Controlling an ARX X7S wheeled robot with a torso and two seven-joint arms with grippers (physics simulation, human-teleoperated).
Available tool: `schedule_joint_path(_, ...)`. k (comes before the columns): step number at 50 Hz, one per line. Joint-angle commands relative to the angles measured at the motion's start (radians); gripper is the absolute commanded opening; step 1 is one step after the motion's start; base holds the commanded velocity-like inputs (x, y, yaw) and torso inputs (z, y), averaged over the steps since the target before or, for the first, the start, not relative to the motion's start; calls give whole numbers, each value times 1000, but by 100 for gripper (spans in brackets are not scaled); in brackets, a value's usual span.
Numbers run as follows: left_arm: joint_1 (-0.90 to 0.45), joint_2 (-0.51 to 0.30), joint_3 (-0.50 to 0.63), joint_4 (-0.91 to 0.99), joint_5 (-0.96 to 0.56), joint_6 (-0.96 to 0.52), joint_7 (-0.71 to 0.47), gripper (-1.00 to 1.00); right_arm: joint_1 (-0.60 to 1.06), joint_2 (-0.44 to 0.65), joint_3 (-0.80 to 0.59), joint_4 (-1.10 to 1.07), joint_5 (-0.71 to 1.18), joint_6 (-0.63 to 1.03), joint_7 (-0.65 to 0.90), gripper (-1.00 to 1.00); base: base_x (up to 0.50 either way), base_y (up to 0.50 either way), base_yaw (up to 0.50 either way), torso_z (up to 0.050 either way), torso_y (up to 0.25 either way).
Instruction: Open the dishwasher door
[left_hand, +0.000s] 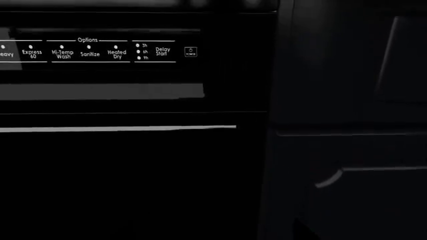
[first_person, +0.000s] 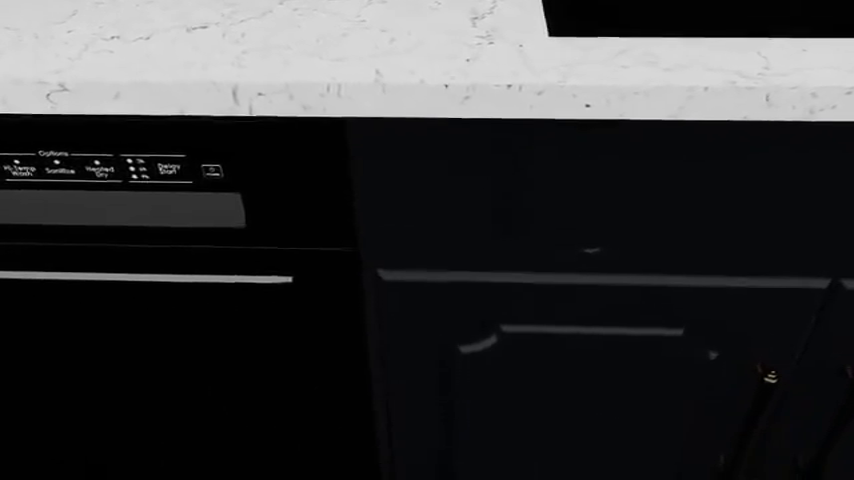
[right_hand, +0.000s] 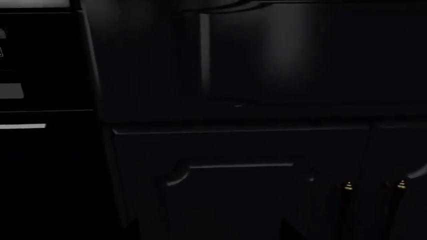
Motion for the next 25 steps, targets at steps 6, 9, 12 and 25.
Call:
schedule_joint_path(6, -1, -7, 6, 2, -12, 4, -10, 100, 3, 6, -5, 3, 19, -1, 7, 100, 0, 0, 0, -50, 0)
schedule_joint_path(9, -1, -8, 9, 2, -11, 4, -12, 100, 3, 7, -6, 15, 20, -12, 6, 100, 0, 0, 0, -50, 0)
schedule_joint_path(12, -5, -8, 13, 0, -10, 4, -14, 100, 2, 11, -7, 0, 23, -1, 10, 100, 0, 0, 0, -50, 0)
schedule_joint_path(25, -2, -11, 16, -7, -14, 33, -22, 100, 1, 15, -15, 11, 29, -17, 11, 100, 0, 0, 0, -23, 0)
